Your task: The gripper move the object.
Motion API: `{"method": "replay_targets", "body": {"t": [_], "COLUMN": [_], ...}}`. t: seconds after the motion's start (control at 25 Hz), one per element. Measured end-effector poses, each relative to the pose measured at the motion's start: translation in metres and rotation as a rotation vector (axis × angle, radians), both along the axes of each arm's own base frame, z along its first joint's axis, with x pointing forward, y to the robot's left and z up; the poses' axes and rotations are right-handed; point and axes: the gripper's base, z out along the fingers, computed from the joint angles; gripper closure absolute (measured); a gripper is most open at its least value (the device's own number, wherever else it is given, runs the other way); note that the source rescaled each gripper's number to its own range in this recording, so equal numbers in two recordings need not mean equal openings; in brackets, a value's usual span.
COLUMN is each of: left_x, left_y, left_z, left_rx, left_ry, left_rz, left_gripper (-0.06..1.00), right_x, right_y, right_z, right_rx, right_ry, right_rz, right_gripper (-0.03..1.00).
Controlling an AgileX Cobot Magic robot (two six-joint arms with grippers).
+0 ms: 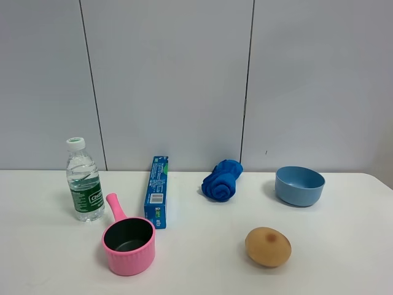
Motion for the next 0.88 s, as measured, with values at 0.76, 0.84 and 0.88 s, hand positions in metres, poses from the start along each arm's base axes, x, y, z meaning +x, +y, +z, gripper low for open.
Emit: {"method": "replay_targets", "body": {"t": [0.76,0.84,0.88], "left_x": [0.0,0.0,0.0], "left_y": [0.0,0.0,0.0], "left_z": [0.0,0.0,0.0], "left_rx": [0.0,0.0,0.0], "left_ry": [0.0,0.0,0.0], "left_rz": [0.0,0.0,0.0], "left_gripper": [-0.06,-0.06,-0.06], "right_x": [-0.063,-0.065,-0.067], "right_y": [0.004,0.005,0.006], "right_z": [-0.167,-0.182,-0.188], "right_rx": [0.026,0.039,0.045], "right_ry": [0.116,0.134,0.135], "right_rz": [-0.005,-0.002,0.001], "right_gripper": [0.13,0.13,0.13]}}
